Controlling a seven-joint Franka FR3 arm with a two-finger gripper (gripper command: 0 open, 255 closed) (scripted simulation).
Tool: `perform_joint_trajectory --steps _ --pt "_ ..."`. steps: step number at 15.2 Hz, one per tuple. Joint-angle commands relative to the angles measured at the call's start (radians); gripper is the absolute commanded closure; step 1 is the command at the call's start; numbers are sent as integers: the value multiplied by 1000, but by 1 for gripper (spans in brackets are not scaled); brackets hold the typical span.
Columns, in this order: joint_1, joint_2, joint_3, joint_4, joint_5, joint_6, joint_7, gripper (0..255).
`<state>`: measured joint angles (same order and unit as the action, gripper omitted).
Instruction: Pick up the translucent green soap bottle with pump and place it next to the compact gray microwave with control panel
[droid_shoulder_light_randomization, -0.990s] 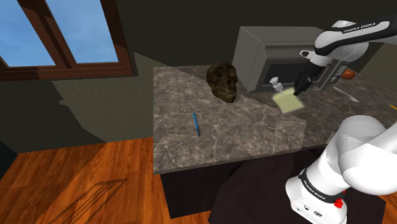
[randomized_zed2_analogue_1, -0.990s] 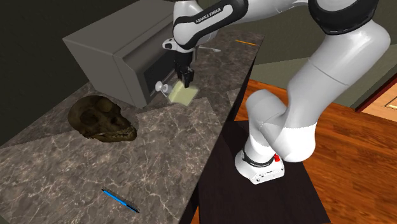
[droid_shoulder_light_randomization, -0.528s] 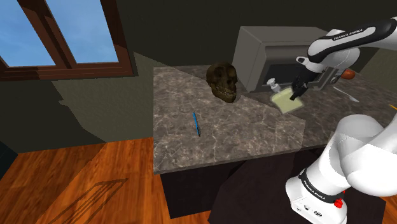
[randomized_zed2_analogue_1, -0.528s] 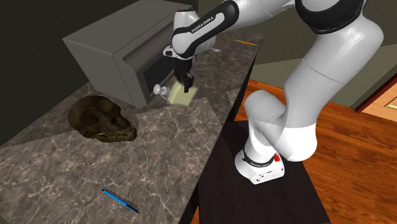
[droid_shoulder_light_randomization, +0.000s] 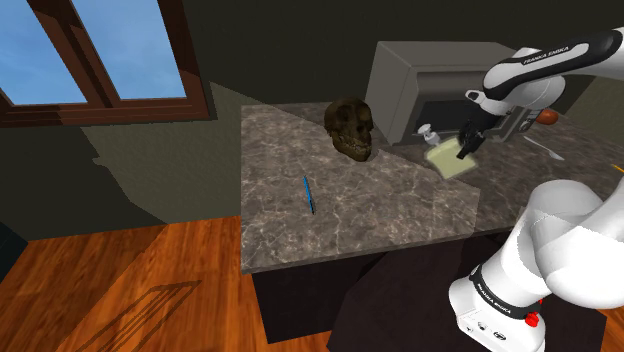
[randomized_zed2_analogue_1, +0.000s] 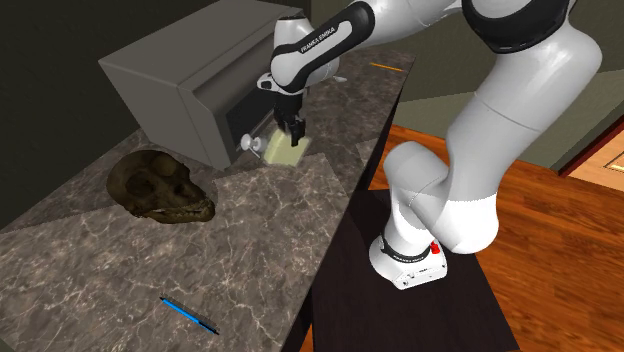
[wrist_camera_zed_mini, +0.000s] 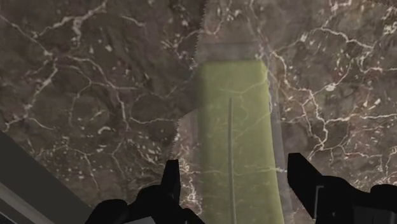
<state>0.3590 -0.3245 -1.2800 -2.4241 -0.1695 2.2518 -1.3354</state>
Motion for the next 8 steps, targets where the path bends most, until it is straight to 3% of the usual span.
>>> perform_joint_trajectory --steps 1,5,8 --pt "0 1 0 -1 0 -1 0 0" --pt "0 1 0 -2 0 0 0 0" --pt "-89 -67 102 53 -44 -115 38 0"
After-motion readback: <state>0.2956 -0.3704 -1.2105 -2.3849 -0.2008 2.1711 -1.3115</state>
